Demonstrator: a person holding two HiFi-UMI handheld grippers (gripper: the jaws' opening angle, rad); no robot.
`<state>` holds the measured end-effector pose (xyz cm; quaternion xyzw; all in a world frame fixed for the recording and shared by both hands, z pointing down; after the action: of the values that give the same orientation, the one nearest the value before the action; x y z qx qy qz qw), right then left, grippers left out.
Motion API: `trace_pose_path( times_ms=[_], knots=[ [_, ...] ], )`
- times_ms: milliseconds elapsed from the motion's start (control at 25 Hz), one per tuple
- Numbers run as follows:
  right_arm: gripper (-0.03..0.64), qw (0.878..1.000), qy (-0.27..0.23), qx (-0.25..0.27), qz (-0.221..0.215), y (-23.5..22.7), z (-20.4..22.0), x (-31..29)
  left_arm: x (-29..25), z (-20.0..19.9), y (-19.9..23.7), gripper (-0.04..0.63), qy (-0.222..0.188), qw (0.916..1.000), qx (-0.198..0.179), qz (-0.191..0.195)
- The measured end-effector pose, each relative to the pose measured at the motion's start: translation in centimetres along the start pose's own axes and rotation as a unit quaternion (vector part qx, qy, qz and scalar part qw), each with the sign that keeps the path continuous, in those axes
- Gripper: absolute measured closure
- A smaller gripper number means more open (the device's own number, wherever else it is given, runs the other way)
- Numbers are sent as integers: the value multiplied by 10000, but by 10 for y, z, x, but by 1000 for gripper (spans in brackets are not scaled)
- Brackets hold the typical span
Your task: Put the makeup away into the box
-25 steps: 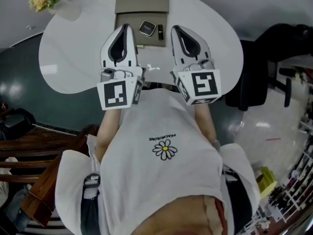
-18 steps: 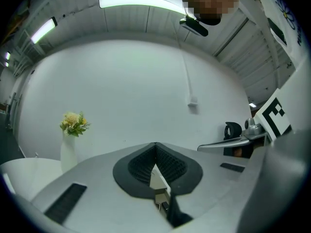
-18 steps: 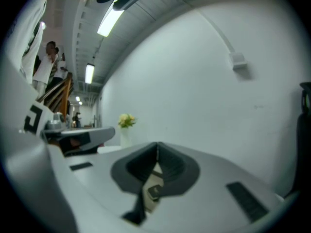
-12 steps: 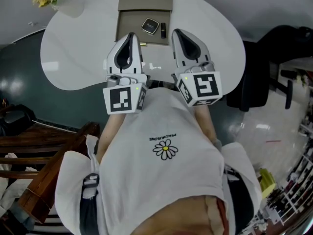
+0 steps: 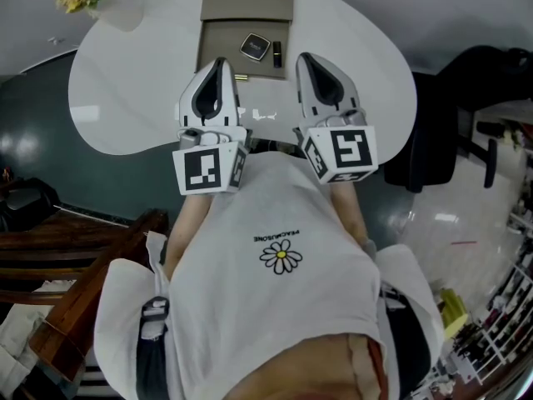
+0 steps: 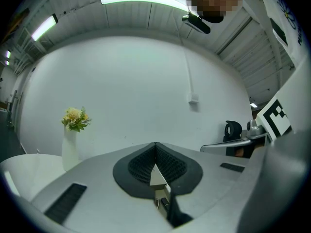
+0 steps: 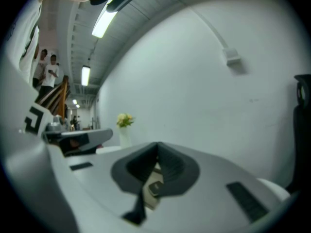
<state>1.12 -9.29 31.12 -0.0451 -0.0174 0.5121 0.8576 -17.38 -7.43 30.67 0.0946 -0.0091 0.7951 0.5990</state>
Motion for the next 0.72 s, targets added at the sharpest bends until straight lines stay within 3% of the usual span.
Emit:
trace_pose_path(
  times_ms=[240, 720],
  knots=[
    [588, 9994, 94, 319, -13, 2, 1, 0, 1, 1, 3, 575, 29, 10000, -7, -57],
    [588, 9994, 177, 311, -6, 4, 6, 0, 0, 10, 0, 577, 296, 9995, -73, 71]
  ],
)
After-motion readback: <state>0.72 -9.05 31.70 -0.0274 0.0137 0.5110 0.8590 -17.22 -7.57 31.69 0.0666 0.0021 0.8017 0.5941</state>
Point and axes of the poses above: the fingertips, and each gripper's own axes: x backward along the fingers, y to its left, z out of its underside, the point moved 8 cm from there along x, backward along the fingers, and after that the axes turned 8 degrees about -y, right-handed, at the moved point
